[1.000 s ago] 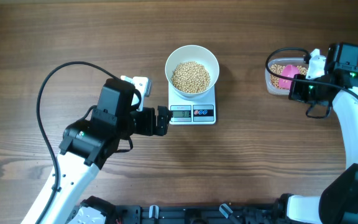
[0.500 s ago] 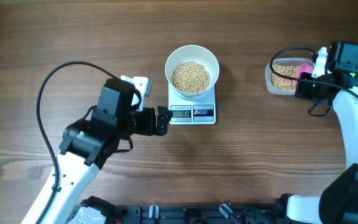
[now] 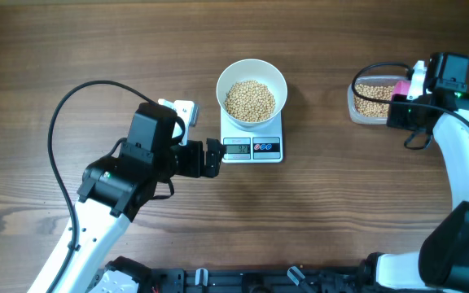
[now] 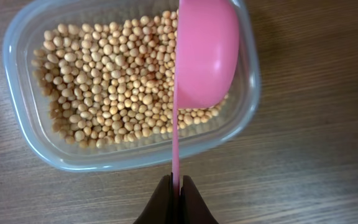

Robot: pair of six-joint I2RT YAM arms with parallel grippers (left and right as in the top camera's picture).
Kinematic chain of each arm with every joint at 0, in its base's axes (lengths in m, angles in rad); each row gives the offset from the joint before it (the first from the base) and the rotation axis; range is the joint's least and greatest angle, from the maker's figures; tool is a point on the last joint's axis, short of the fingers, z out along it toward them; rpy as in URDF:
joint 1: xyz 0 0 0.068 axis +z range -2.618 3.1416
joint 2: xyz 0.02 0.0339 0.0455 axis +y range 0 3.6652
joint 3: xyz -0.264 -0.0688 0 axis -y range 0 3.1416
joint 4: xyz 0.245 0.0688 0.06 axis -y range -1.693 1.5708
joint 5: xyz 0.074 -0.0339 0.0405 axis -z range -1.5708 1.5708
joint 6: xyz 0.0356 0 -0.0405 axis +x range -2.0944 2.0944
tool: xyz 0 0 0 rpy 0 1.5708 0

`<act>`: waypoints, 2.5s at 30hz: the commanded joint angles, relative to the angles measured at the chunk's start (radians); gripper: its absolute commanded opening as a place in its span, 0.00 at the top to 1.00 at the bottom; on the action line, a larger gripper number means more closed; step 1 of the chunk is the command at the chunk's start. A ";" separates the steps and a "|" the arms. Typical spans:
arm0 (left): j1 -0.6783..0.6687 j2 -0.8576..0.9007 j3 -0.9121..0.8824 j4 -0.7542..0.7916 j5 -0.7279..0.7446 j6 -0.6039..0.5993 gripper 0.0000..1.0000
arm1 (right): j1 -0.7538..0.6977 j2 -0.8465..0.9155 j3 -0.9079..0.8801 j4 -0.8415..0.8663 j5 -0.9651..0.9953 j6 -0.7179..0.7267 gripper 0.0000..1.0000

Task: Scoop item into bowl and weigh 150g on scale
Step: 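Drag the pink scoop through the soybeans with the right gripper to fill it, then lift the filled scoop up out of the tub with the right gripper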

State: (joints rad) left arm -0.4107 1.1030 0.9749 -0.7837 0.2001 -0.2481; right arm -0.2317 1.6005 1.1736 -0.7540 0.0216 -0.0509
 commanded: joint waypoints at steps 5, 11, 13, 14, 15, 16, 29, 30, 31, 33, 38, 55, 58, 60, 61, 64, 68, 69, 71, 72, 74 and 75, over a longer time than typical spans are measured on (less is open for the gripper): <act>-0.005 -0.003 0.003 0.002 0.011 0.009 0.00 | -0.001 0.066 0.004 0.009 -0.085 -0.029 0.96; -0.005 -0.003 0.003 0.002 0.011 0.009 0.00 | -0.002 0.092 0.004 0.004 -0.177 -0.055 0.96; -0.005 -0.003 0.003 0.002 0.011 0.009 0.00 | -0.002 0.092 0.004 0.006 -0.216 -0.055 0.96; -0.005 -0.003 0.003 0.002 0.011 0.009 0.00 | -0.002 0.092 0.004 0.006 -0.218 -0.056 0.96; -0.005 -0.003 0.003 0.002 0.011 0.009 0.00 | -0.002 0.092 0.004 0.005 -0.219 -0.058 0.96; -0.005 -0.003 0.003 0.002 0.011 0.009 0.00 | -0.002 0.092 0.004 0.005 -0.219 -0.063 0.96; -0.005 -0.003 0.003 0.002 0.011 0.009 0.00 | -0.002 0.092 0.004 -0.029 -0.291 -0.111 0.96; -0.005 -0.003 0.003 0.002 0.011 0.009 0.00 | -0.002 0.092 0.004 -0.032 -0.294 -0.117 0.96; -0.005 -0.003 0.003 0.002 0.011 0.009 0.00 | -0.002 0.092 0.004 -0.038 -0.306 -0.141 0.96; -0.005 -0.003 0.003 0.002 0.011 0.009 0.00 | -0.002 0.092 0.004 -0.049 -0.317 -0.160 0.96; -0.005 -0.003 0.003 0.002 0.011 0.009 0.00 | -0.009 0.092 0.004 -0.052 -0.317 -0.170 0.96; -0.005 -0.003 0.003 0.002 0.011 0.009 0.00 | -0.183 0.092 0.004 -0.051 -0.618 -0.186 0.96; -0.005 -0.003 0.003 0.002 0.011 0.009 0.00 | -0.208 0.092 -0.003 -0.050 -0.657 -0.186 0.96; -0.005 -0.003 0.003 0.002 0.011 0.009 0.00 | -0.218 0.094 -0.013 -0.051 -0.659 -0.188 0.96; -0.005 -0.003 0.003 0.002 0.011 0.009 0.00 | -0.221 0.095 -0.017 -0.049 -0.659 -0.188 0.96; -0.005 -0.003 0.003 0.002 0.011 0.009 0.00 | -0.221 0.098 -0.032 -0.043 -0.659 -0.185 0.96; -0.005 -0.003 0.003 0.002 0.011 0.009 0.00 | -0.221 0.098 -0.034 -0.044 -0.652 -0.184 0.96; -0.005 -0.003 0.003 0.002 0.011 0.009 0.00 | -0.221 0.098 -0.034 -0.044 -0.653 -0.183 0.96; -0.005 -0.003 0.003 0.002 0.011 0.009 0.00 | -0.221 0.098 -0.035 -0.042 -0.647 -0.185 0.96; -0.005 -0.003 0.003 0.002 0.011 0.009 0.00 | -0.221 0.098 -0.037 -0.040 -0.639 -0.184 0.96; -0.005 -0.003 0.003 0.002 0.011 0.009 0.00 | -0.221 0.098 -0.037 -0.038 -0.631 -0.183 0.96; -0.005 -0.003 0.003 0.002 0.011 0.009 0.00 | -0.221 0.098 -0.037 -0.034 -0.612 -0.177 0.96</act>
State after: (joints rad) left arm -0.4107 1.1030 0.9749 -0.7837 0.2001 -0.2481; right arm -0.4507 1.6844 1.1477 -0.7986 -0.5949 -0.2150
